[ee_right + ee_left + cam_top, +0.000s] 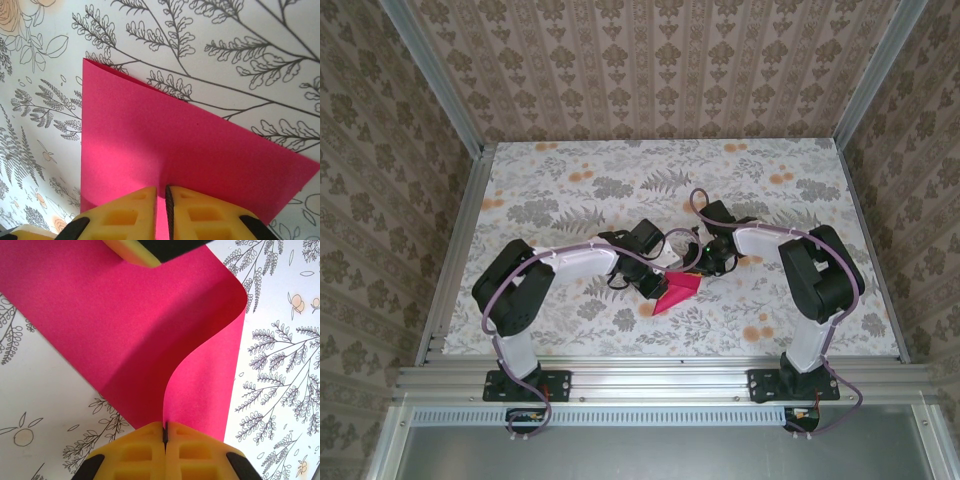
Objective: Fold a paper plane with a square sheet of paper (pick it up from the middle)
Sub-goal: Third fold the triangle at the center of the table.
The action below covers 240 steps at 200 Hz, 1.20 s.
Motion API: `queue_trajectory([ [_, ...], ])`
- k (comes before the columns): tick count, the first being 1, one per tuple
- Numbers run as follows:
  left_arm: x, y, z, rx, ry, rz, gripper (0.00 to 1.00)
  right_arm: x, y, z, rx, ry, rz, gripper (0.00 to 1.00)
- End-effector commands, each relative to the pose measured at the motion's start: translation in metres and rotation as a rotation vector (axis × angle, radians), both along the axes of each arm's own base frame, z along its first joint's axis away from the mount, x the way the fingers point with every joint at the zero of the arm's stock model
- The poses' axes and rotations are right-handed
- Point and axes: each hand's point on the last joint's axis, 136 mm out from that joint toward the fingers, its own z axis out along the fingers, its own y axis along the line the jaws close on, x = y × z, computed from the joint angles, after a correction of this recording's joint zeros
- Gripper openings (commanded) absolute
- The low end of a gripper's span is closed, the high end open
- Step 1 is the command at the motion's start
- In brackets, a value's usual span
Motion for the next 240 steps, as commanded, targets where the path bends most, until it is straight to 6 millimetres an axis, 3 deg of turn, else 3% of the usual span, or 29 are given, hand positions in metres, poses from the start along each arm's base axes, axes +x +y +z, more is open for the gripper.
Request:
queue_trajectory([
  [1,-0.002,0.002,-0.007,0.011,0.039,0.009,0.03,0.000,-0.007,-0.010,-0.042,0.021,-0.009,0.15],
  [186,0.002,0.005,-0.019,0.050,0.029,0.028,0.05,-0.007,-0.007,-0.014,-0.040,0.046,0.002,0.16],
  [240,0.000,0.007,-0.024,0.063,0.037,0.023,0.05,-0.003,-0.002,-0.003,-0.010,0.021,-0.001,0.17],
])
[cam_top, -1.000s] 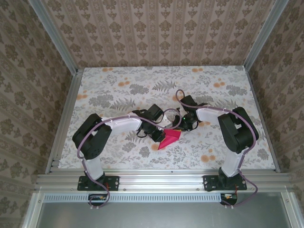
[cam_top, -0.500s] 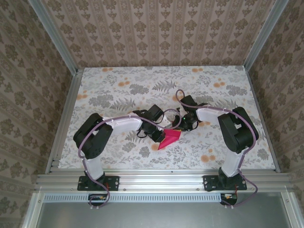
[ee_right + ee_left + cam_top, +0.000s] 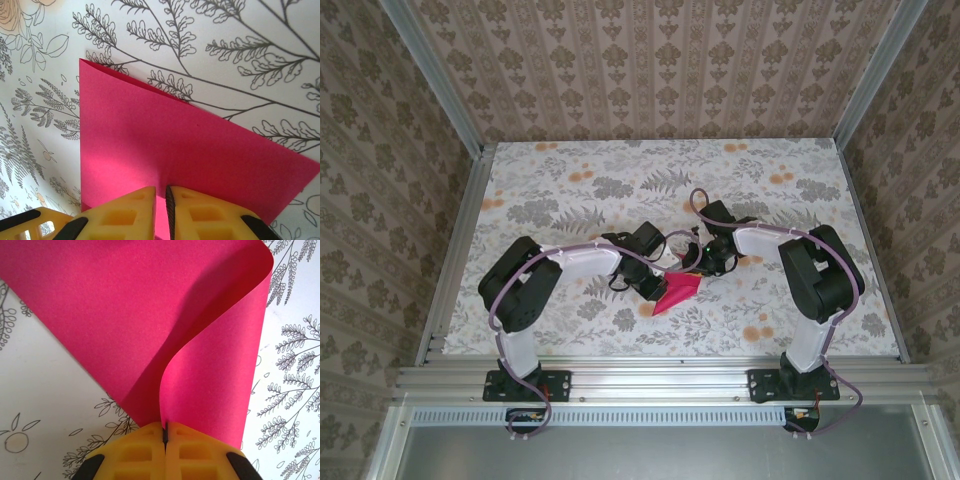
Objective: Fold a paper plane with a square sheet of paper (pick it up from the middle)
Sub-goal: Third fold the triangle at the center of the table.
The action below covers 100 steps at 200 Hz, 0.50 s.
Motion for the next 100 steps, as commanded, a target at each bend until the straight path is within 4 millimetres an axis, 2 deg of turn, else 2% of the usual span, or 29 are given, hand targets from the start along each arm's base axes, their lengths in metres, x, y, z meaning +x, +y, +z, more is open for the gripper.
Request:
queue_trajectory([
  [1,-0.001,0.003,-0.008,0.020,0.017,0.000,0.05,-0.002,-0.002,-0.002,-0.011,0.018,-0.005,0.18],
  [35,-0.001,0.002,-0.007,0.021,0.020,-0.007,0.05,0.005,0.002,0.024,0.029,-0.042,-0.018,0.21],
  [55,-0.001,0.002,-0.007,0.022,0.022,-0.008,0.05,0.005,-0.005,0.044,0.017,-0.093,-0.050,0.23],
  [78,0.000,0.001,-0.007,0.020,0.020,-0.005,0.05,-0.007,-0.012,0.053,0.042,-0.118,-0.120,0.22],
  [100,0.000,-0.001,-0.005,0.013,0.024,-0.005,0.05,-0.023,0.004,0.053,0.176,-0.118,-0.158,0.17],
])
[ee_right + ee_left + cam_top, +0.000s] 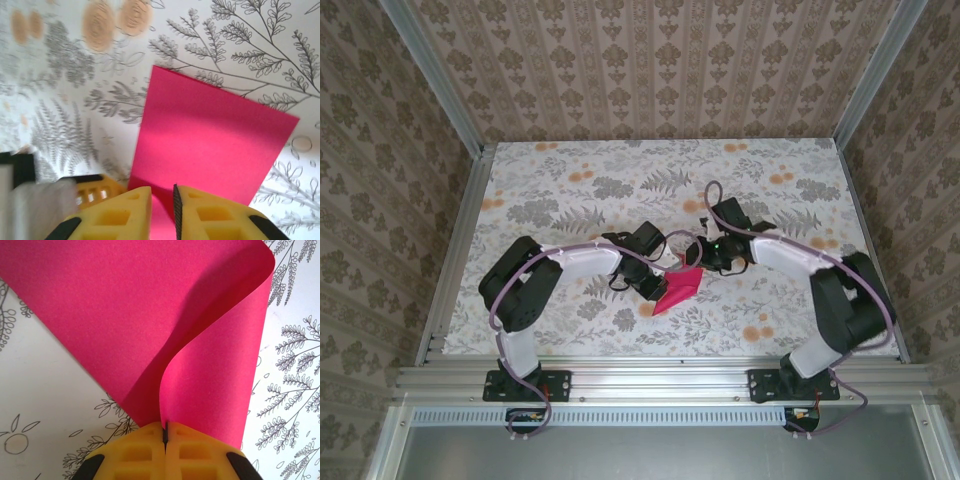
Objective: Fold a paper plane with a square sheet of paper (pick it up from the middle)
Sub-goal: Third fold the triangle at the center of the table.
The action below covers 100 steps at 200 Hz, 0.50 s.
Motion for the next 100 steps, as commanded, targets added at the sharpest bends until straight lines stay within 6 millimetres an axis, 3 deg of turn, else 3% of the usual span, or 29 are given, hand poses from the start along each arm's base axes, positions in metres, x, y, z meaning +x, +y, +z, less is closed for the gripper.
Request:
queue_trajectory([
  [1,0.000,0.000,-0.005,0.013,0.020,-0.003,0.05,-0.019,0.009,-0.006,0.106,0.041,-0.067,0.17],
  [34,0.001,-0.003,0.000,0.000,0.014,-0.005,0.05,-0.041,0.036,-0.010,0.182,0.053,-0.057,0.15],
  [62,0.001,-0.003,-0.001,0.003,0.017,-0.008,0.05,-0.044,0.050,-0.018,0.214,0.065,-0.065,0.15],
  [100,0.000,-0.001,-0.001,0.008,0.015,-0.010,0.05,-0.047,0.054,-0.037,0.192,0.103,-0.069,0.14],
])
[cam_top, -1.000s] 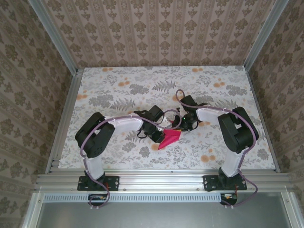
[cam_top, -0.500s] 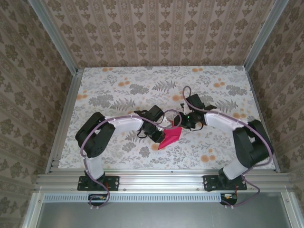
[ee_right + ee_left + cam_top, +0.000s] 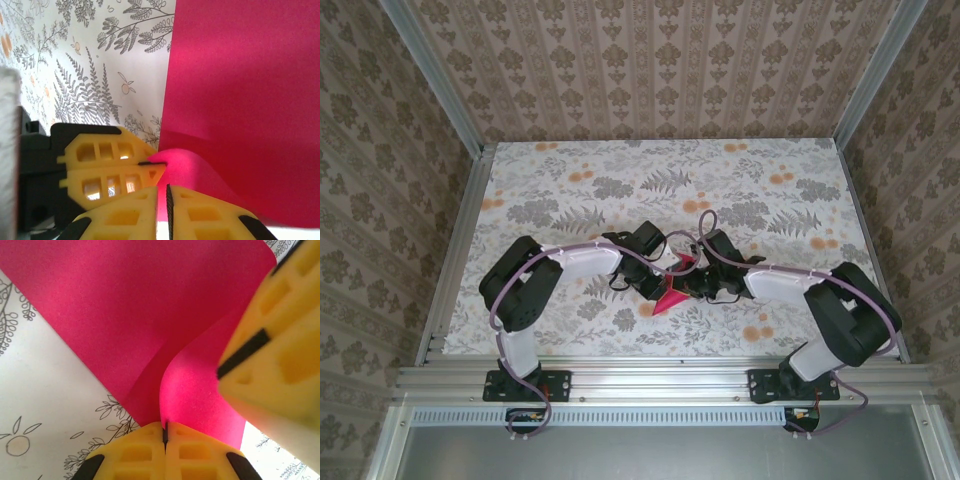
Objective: Fold a paper plane with a square sheet of paper (pick it up from the middle)
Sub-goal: Third fold the triangle at the center of the table.
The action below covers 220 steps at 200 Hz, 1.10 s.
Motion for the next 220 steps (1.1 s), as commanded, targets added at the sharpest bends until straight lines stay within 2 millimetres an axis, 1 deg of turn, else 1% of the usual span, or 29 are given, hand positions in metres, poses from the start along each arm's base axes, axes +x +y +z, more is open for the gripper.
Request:
queue_trajectory([
  [1,-0.001,-0.001,-0.002,0.009,0.016,-0.010,0.05,0.001,0.006,-0.007,0.024,0.018,-0.023,0.14],
  [15,-0.001,0.000,-0.002,0.009,0.016,-0.010,0.05,-0.001,0.006,-0.010,0.036,0.022,-0.029,0.14],
  [33,-0.001,-0.001,-0.001,0.006,0.016,-0.010,0.05,-0.003,0.005,-0.007,0.054,0.012,-0.031,0.14],
  [47,0.000,-0.003,0.002,-0.003,0.012,-0.014,0.05,-0.005,-0.002,-0.005,0.042,0.000,-0.049,0.15],
  [68,0.003,-0.005,0.008,-0.006,0.000,-0.019,0.05,-0.005,-0.018,-0.002,0.002,-0.014,-0.070,0.15],
  [88,0.005,-0.007,0.012,-0.010,-0.005,-0.027,0.05,0.002,-0.031,0.004,-0.024,-0.035,-0.088,0.16],
  [107,0.004,-0.008,0.011,-0.011,0.000,-0.030,0.05,0.015,-0.040,0.008,-0.075,-0.053,-0.099,0.16],
  [121,0.004,-0.009,0.012,-0.015,0.002,-0.032,0.05,0.024,-0.044,0.003,-0.118,-0.043,-0.094,0.16],
  [139,0.003,-0.009,0.012,-0.014,0.004,-0.033,0.05,0.037,-0.044,-0.001,-0.164,-0.036,-0.072,0.16],
  [167,0.004,-0.009,0.012,-0.013,0.002,-0.035,0.05,0.050,-0.057,-0.012,-0.302,-0.022,-0.061,0.17],
  [181,0.005,-0.010,0.012,-0.015,0.002,-0.036,0.05,0.056,-0.059,-0.016,-0.340,-0.016,-0.043,0.16],
  [200,0.005,-0.011,0.013,-0.016,0.002,-0.040,0.05,0.058,-0.061,-0.024,-0.385,-0.004,-0.003,0.16],
  [220,0.006,-0.014,0.015,-0.024,0.003,-0.042,0.05,0.057,-0.056,-0.030,-0.387,0.013,0.057,0.16],
])
